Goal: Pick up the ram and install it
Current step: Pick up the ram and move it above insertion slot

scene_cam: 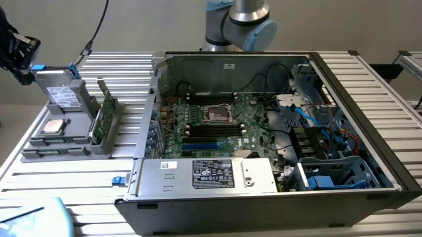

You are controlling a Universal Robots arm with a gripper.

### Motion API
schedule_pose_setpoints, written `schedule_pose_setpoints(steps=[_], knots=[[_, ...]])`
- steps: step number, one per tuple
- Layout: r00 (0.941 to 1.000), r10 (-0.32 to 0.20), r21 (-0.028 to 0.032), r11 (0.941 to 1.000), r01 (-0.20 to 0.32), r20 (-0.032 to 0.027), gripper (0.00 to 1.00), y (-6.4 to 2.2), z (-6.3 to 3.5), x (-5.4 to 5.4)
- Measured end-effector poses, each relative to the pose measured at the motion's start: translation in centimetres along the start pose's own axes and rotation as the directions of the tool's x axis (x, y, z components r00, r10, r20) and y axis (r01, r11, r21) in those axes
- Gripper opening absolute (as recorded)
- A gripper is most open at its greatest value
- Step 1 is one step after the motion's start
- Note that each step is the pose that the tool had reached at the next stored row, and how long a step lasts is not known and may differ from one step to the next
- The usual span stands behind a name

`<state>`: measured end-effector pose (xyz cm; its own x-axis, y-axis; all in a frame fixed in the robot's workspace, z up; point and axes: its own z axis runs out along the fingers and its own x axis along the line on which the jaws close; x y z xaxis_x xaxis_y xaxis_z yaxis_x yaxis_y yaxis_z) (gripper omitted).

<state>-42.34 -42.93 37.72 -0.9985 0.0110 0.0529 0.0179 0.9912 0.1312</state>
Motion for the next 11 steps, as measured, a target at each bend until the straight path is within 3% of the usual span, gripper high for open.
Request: schedule_pose_setpoints(steps=[11], knots=[[1.0, 0.0, 0.0, 1.0, 0.0, 0.0, 0.11, 0.0, 0.0, 0.0]])
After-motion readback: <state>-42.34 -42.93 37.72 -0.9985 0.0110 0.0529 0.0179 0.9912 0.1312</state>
